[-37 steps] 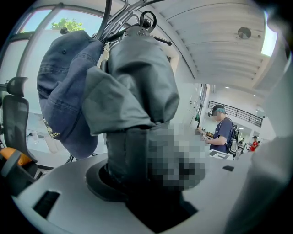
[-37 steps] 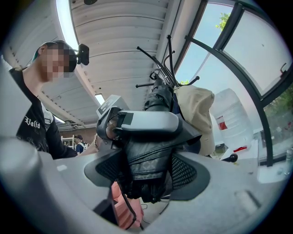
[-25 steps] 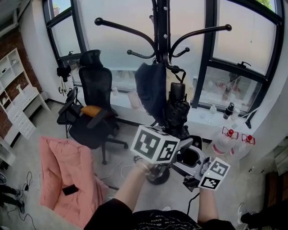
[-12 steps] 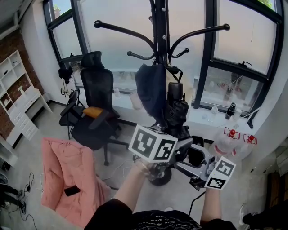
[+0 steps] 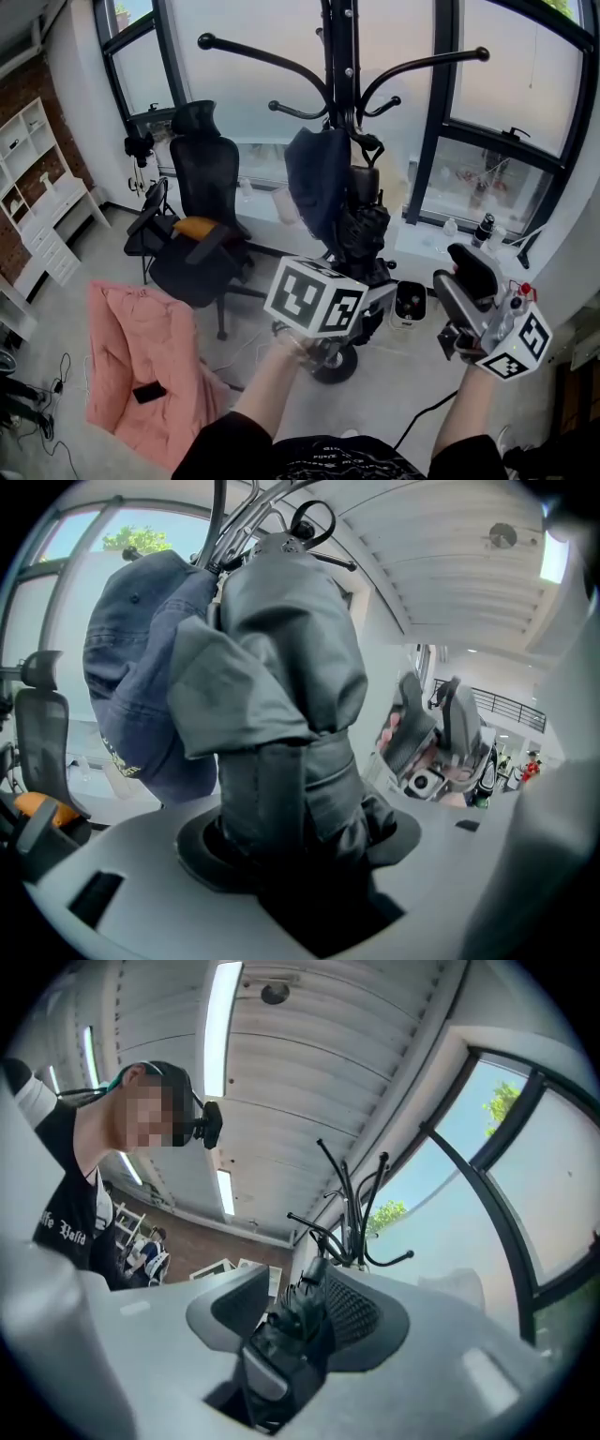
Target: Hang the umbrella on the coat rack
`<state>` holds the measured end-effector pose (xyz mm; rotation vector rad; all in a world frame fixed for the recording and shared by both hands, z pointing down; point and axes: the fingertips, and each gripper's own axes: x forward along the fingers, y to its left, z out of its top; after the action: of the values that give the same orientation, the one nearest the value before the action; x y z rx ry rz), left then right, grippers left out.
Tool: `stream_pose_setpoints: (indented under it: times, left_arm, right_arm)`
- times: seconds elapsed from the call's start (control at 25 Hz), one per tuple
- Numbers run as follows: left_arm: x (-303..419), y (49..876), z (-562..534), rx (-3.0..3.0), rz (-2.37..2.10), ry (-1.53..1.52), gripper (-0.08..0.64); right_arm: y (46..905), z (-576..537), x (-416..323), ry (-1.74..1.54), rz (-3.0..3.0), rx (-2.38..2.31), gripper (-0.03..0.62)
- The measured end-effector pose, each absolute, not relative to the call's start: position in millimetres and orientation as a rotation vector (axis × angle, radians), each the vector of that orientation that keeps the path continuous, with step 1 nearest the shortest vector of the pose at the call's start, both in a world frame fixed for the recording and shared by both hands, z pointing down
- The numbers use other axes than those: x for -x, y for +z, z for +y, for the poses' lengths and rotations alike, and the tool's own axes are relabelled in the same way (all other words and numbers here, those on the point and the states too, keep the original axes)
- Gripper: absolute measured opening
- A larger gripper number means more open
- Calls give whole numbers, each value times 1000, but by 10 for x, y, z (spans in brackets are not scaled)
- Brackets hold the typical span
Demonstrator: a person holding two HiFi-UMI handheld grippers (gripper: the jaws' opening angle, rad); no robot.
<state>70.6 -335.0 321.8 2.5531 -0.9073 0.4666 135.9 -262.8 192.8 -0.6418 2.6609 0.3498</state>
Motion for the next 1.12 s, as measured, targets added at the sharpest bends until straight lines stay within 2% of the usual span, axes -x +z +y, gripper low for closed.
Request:
stream_pose_setpoints:
  times: [0.08,0.16,0.4,0.68,0.88,1.12]
  left_arm:
    - [-701,3221,-3352,-2558,-920,477,272]
    - [-719,3210,-3344,-2563,-927,471,272]
    - [-720,3138,-3335,-2580,-956,468,272]
    - [-708,3164,-3355,-2579,-966,478,272]
    - [-738,3129,-3375,-2588,-967,476,272]
    - [-721,3162,-3398,-2593,-972,488,272]
  right_arm:
    - [1704,-2663,-1138,487,2697,621,176]
    - [1512,-2690,-929,591,2718,595,120]
    - [1076,-2913,-589,702,2741,574,104]
    - [806,-3131,-425,746,2775,583,84]
    - [722,-3337,-370,779,2779,696,39]
    - [771,-3550,-403,696,2811,738,38]
